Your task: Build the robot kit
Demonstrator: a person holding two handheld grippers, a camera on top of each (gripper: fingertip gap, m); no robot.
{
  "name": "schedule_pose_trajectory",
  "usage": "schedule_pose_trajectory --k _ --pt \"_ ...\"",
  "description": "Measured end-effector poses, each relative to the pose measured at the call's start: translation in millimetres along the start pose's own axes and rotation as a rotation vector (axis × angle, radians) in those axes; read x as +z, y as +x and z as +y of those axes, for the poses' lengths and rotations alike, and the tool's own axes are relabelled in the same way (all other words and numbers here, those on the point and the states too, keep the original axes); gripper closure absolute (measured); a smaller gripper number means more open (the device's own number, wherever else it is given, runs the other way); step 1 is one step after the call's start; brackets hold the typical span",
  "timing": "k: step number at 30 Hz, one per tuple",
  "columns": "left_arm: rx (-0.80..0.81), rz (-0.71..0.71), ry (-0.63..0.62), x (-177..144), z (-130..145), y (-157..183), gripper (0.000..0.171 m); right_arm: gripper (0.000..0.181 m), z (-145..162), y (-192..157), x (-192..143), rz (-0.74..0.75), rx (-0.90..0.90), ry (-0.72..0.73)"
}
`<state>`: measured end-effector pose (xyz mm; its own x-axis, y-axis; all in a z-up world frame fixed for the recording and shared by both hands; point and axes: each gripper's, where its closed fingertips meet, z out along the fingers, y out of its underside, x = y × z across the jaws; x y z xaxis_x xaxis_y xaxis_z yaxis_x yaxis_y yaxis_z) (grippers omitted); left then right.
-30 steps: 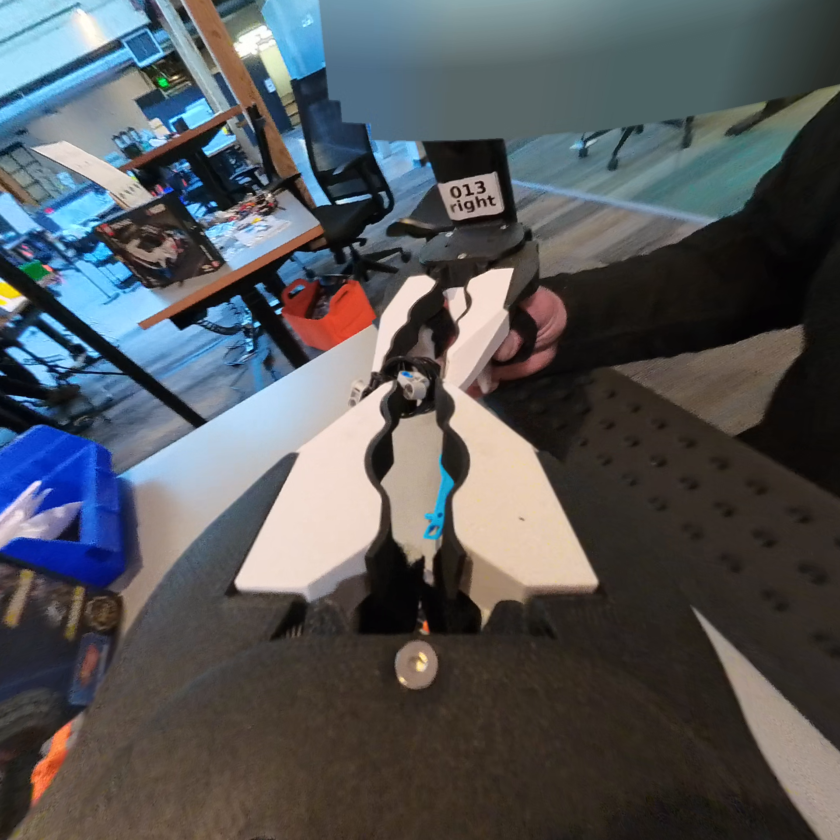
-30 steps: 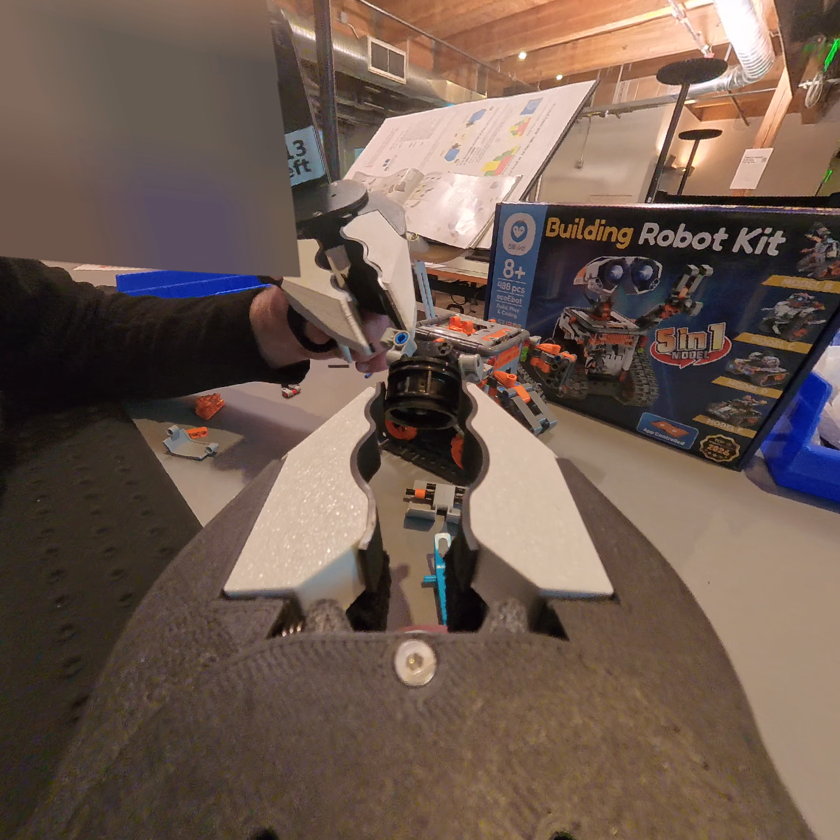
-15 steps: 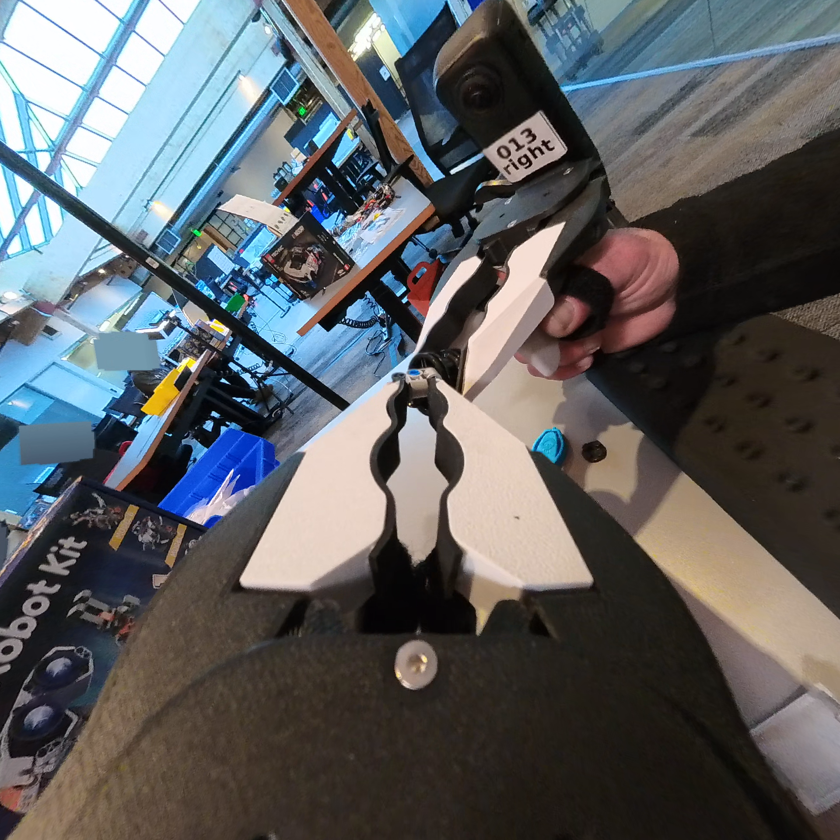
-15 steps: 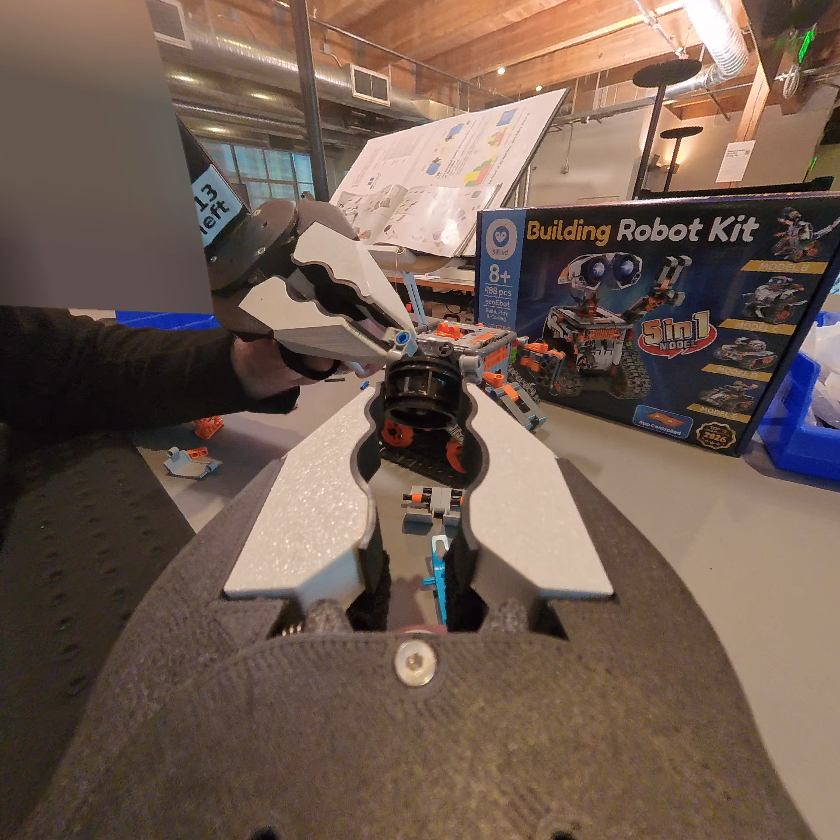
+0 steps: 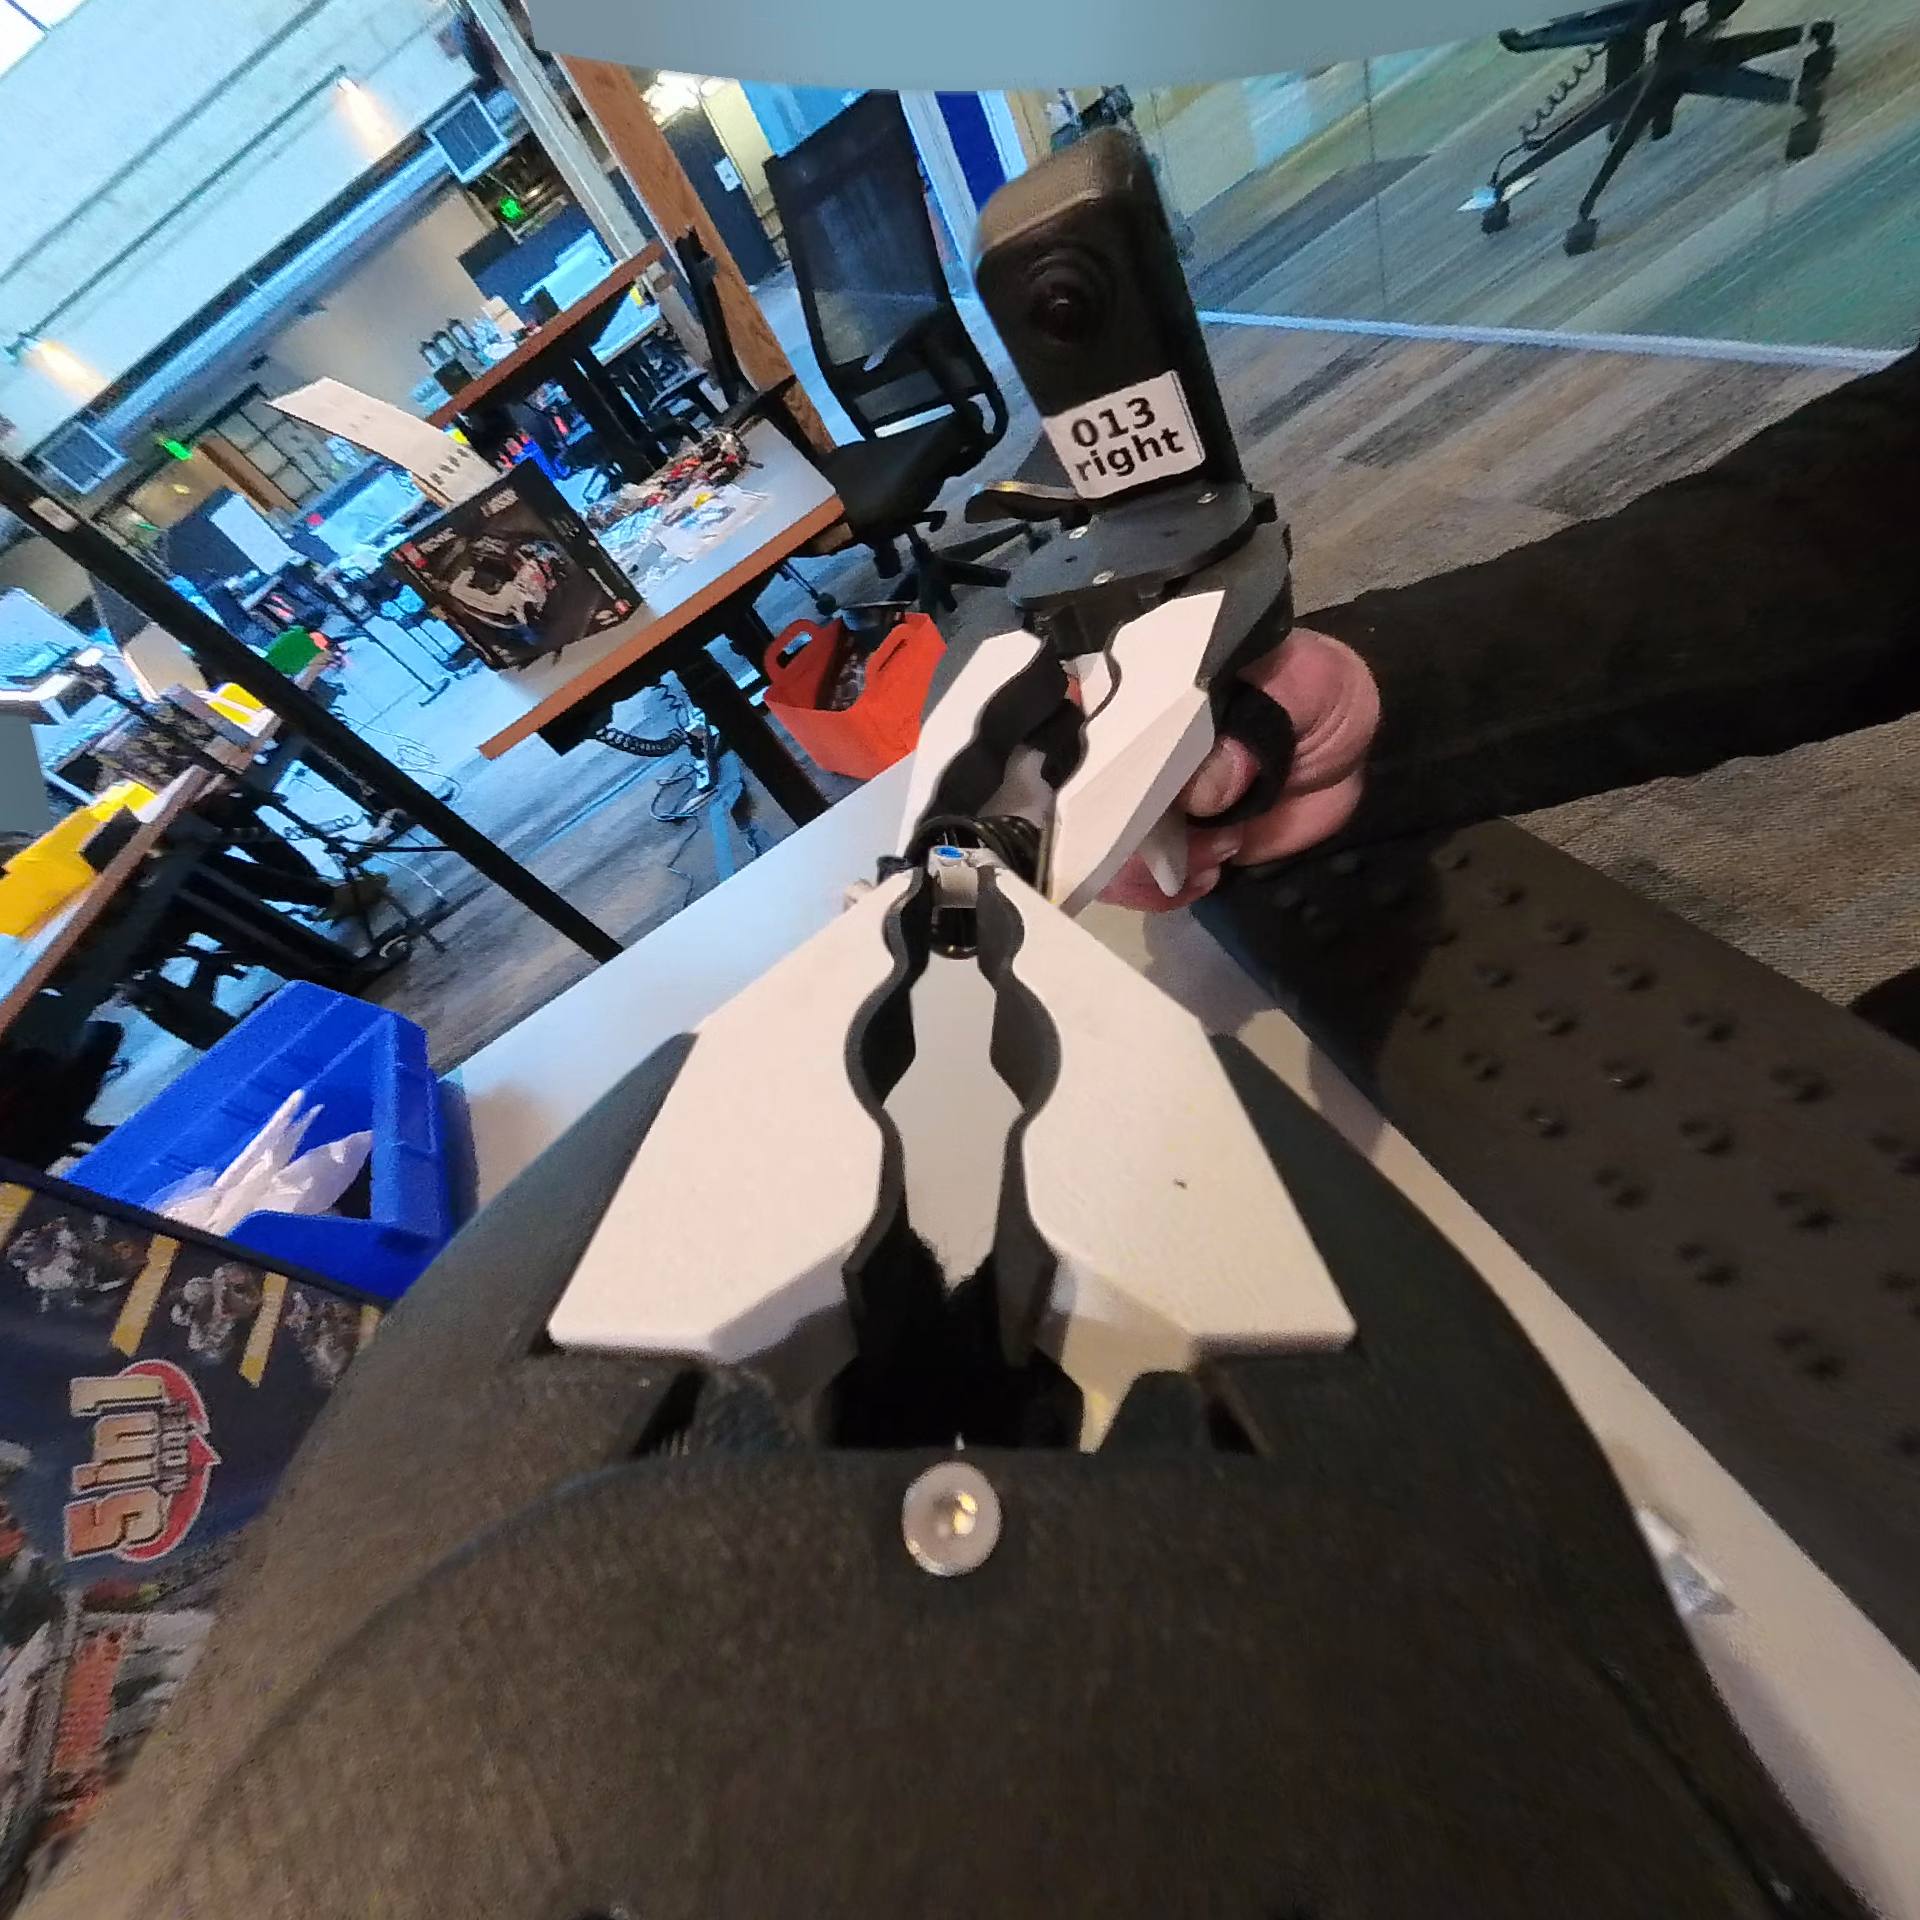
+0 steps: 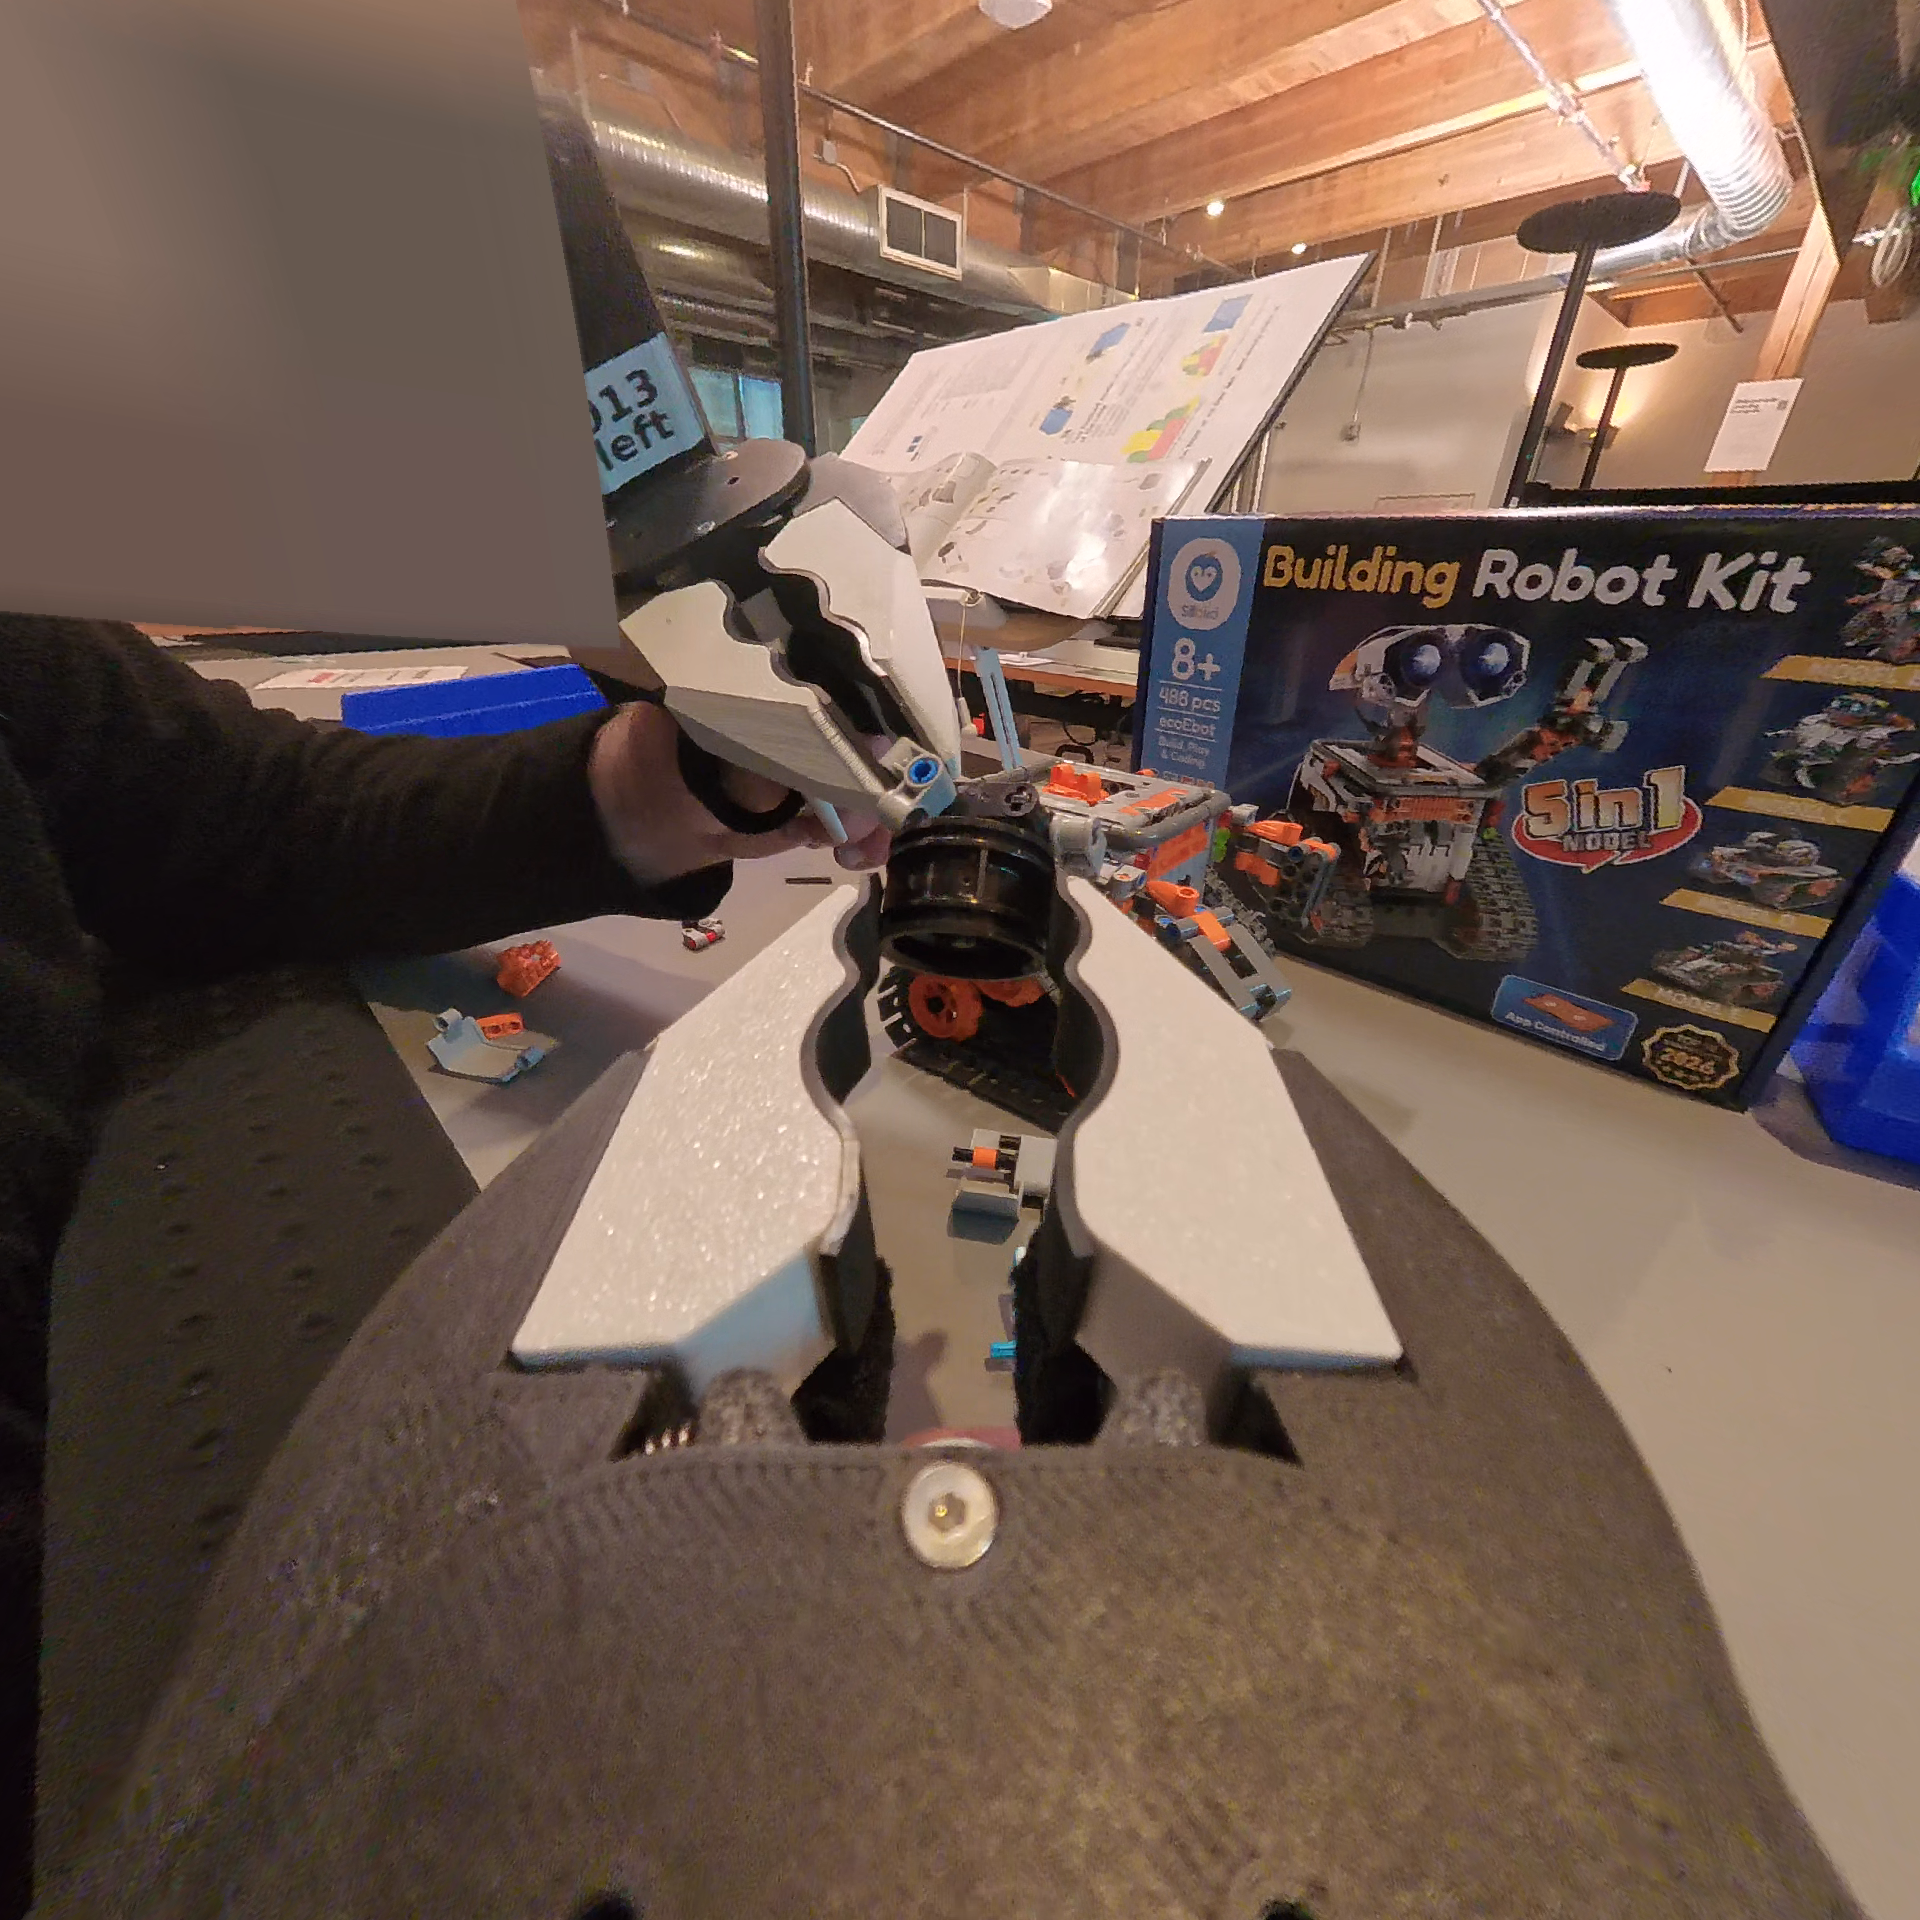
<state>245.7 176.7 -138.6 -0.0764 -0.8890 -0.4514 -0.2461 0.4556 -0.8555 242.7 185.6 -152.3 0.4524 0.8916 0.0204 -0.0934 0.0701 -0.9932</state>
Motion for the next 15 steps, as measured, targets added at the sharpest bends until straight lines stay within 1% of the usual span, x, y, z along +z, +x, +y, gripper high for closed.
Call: schedule_pose_trajectory --k 4,9,12,15 --pt "-0.118 0.118 0.052 -2.9 -2.5 7.2 0.166 0.152 1.4 -5.6 1.2 -0.027 -0.016 -0.009" --pt "-0.101 0.124 0.053 -3.6 -2.0 7.9 0.166 0.152 2.1 -6.6 2.1 -0.024 -0.027 -0.015" --pt "-0.133 0.143 0.070 -4.1 -1.9 7.8 0.166 0.152 2.0 -6.9 2.2 -0.024 -0.031 -0.015" --pt "-0.127 0.137 0.077 -4.5 -2.5 7.1 0.166 0.152 1.5 -6.5 2.6 -0.019 -0.035 -0.012"
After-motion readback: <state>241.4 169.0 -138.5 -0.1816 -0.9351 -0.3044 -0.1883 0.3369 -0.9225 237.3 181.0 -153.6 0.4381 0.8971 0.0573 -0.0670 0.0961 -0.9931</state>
